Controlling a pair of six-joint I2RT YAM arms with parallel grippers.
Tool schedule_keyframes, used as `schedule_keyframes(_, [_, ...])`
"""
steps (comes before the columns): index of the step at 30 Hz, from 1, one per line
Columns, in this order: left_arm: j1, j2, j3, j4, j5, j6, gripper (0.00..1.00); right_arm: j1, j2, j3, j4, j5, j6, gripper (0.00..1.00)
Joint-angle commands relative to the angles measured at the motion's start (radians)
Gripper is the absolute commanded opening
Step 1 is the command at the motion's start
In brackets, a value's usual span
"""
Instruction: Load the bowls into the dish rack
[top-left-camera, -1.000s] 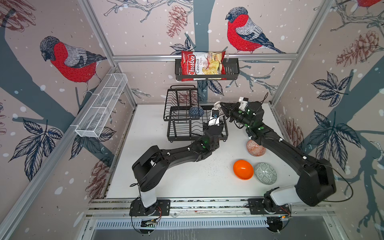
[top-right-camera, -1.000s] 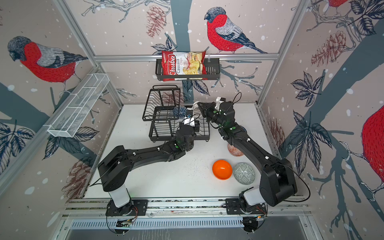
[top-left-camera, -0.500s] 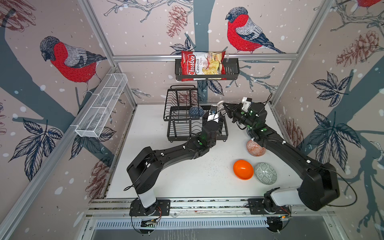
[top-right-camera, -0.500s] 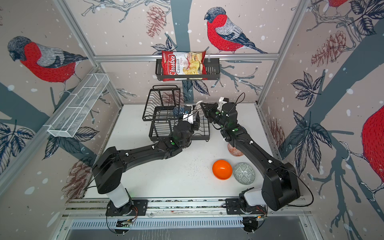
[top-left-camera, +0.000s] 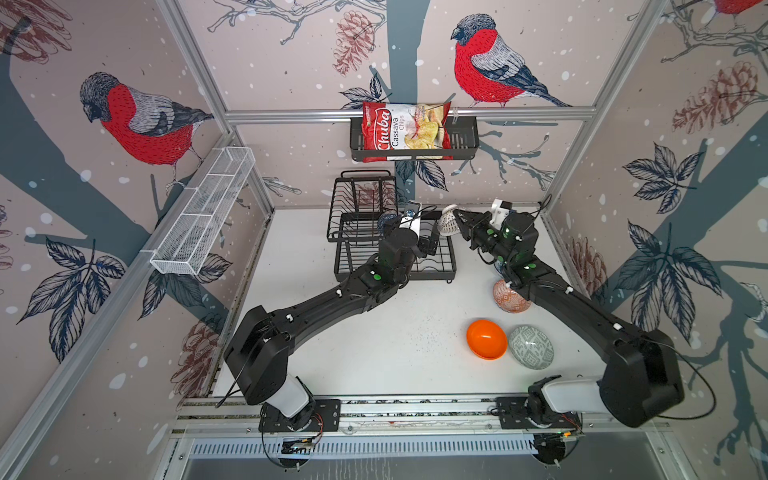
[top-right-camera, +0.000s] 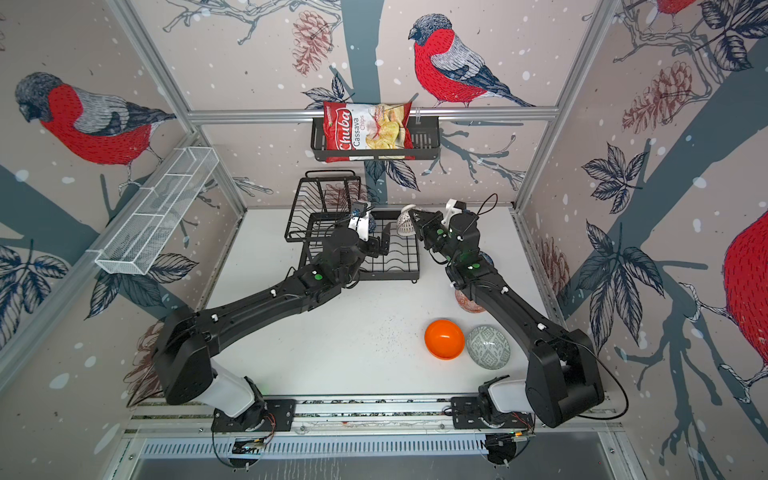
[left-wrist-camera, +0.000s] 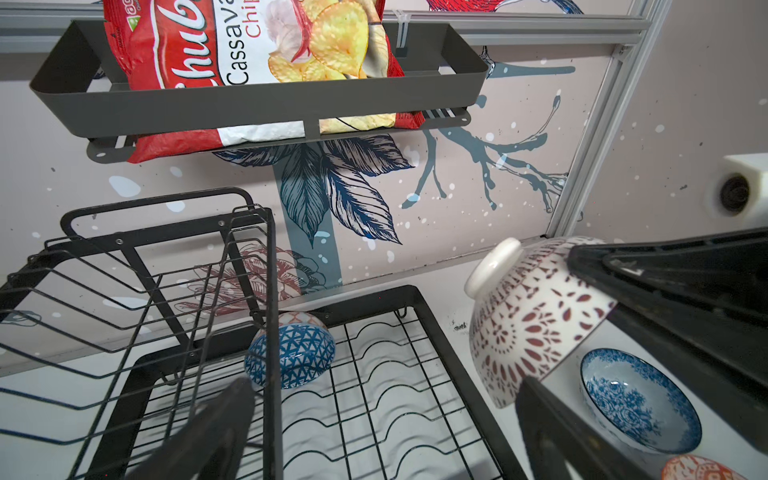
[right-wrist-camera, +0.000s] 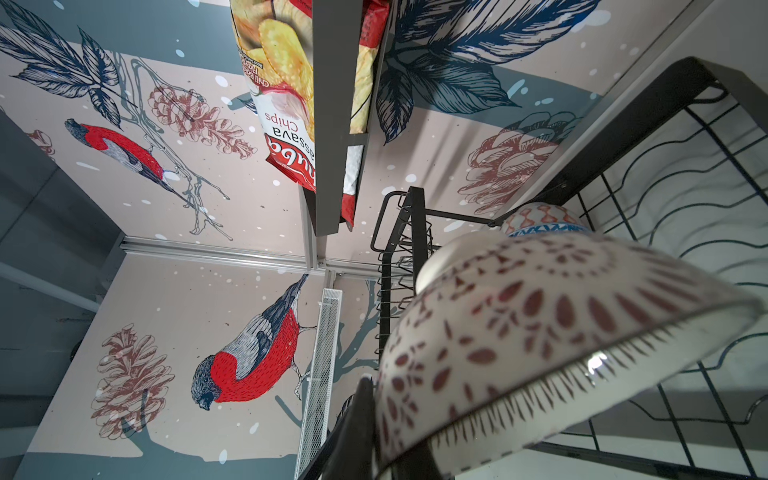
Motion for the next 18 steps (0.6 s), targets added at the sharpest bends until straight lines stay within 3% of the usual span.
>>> schedule_keyframes(1, [0.034,-0.021,0.037,-0.158,0.103,-0.003,0.98,0.002,-0.002,-0.028,0.151,0.023,-0.041,0.00])
schedule_keyframes(5, [0.095,-0.070,0.046,-0.214,0.149,-0.013,0.98,0.016,0.018,-0.039,0.175,0.041,-0.077,0.00])
schedule_keyframes(8, [0.138,-0.093,0.092,-0.274,0.284,-0.003,0.98,0.038,0.039,-0.042,0.192,0.066,-0.109,0.00])
schedule_keyframes(10, [0.140,-0.087,0.132,-0.329,0.317,0.038,0.98,0.053,0.055,-0.047,0.208,0.081,-0.122,0.00])
schedule_keyframes(13, [0.140,-0.093,0.137,-0.359,0.279,0.074,0.98,0.069,0.079,-0.073,0.268,0.098,-0.126,0.00])
schedule_keyframes(18, [0.139,-0.190,-0.018,-0.209,0.176,0.176,0.98,0.090,0.147,-0.095,0.362,0.105,-0.128,0.01])
